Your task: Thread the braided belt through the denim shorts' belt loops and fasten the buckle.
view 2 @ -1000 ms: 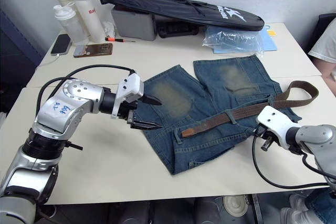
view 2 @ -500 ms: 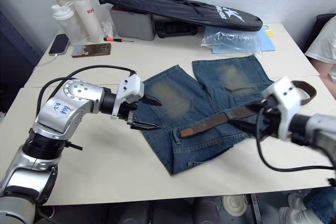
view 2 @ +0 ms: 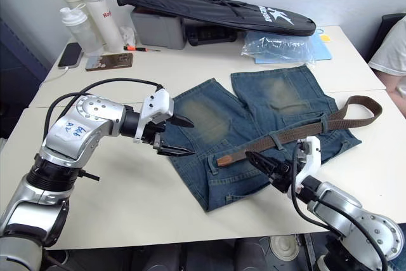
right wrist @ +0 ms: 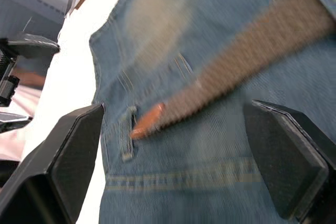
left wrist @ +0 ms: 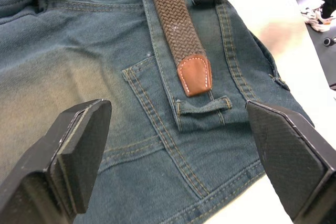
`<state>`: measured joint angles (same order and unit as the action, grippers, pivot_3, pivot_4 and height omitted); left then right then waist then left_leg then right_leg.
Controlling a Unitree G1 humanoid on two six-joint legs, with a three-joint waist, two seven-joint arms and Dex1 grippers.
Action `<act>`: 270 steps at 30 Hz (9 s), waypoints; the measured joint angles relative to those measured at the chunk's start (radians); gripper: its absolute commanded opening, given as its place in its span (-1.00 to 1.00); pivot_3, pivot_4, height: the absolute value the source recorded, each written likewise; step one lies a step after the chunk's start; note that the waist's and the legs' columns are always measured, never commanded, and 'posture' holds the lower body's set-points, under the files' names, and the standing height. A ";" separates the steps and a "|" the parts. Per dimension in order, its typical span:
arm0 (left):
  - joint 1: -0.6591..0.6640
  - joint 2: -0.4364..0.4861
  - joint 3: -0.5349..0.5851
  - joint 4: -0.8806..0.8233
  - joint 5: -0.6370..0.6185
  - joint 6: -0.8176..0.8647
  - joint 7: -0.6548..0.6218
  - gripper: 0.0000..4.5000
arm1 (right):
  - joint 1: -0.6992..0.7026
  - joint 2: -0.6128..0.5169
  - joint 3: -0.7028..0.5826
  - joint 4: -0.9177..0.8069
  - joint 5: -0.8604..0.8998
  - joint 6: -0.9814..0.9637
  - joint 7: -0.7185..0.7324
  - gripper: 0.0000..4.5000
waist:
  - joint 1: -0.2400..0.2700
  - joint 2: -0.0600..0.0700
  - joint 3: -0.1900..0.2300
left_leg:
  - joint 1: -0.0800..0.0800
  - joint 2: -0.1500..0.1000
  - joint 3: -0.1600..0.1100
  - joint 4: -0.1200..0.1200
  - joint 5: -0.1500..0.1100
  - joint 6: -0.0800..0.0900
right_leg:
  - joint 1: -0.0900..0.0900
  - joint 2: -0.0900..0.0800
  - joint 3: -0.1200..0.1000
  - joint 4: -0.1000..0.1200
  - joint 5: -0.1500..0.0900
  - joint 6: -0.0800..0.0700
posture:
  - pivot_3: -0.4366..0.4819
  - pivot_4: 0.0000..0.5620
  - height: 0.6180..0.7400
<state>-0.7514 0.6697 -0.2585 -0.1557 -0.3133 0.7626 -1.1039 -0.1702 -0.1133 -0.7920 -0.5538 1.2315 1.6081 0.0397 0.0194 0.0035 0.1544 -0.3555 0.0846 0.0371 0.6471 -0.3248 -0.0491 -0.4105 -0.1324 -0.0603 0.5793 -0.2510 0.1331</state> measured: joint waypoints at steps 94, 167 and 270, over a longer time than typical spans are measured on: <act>-0.023 0.073 0.002 -0.026 0.007 0.015 0.001 1.00 | 0.059 -0.061 0.946 0.315 -0.553 -1.014 0.304 -0.99 | -0.054 -0.011 -0.006 | 0.010 0.001 -0.002 -0.002 -0.001 0.002 | 0.001 0.005 0.004 0.001 -0.002 -0.004 | -0.05 -0.47 1.00; 0.011 0.019 -0.018 0.007 0.045 -0.034 0.027 1.00 | 0.007 0.146 0.441 0.345 0.165 -0.627 -0.246 -0.38 | -0.022 -0.006 0.001 | 0.017 0.002 -0.008 -0.017 -0.006 -0.001 | -0.003 0.021 0.018 -0.004 -0.010 -0.019 | -0.05 -0.47 1.00; 0.327 -0.136 0.521 0.260 -1.306 0.805 1.292 0.47 | -0.374 -0.860 0.985 0.044 -0.769 -0.823 0.950 1.00 | -0.014 -0.006 0.014 | 0.021 -0.001 -0.027 -0.010 -0.009 -0.011 | -0.001 0.029 0.021 -0.003 -0.007 -0.016 | -0.05 -0.47 1.00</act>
<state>-0.4247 0.5339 0.2620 0.1044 -1.6189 1.5672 0.1886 -0.5443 -0.9736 0.1932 -0.5095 0.4621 0.7849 0.9901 0.0052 -0.0025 0.1682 -0.3348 0.0838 0.0106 0.6374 -0.3342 -0.0603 -0.4111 -0.1035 -0.0390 0.5759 -0.2583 0.1173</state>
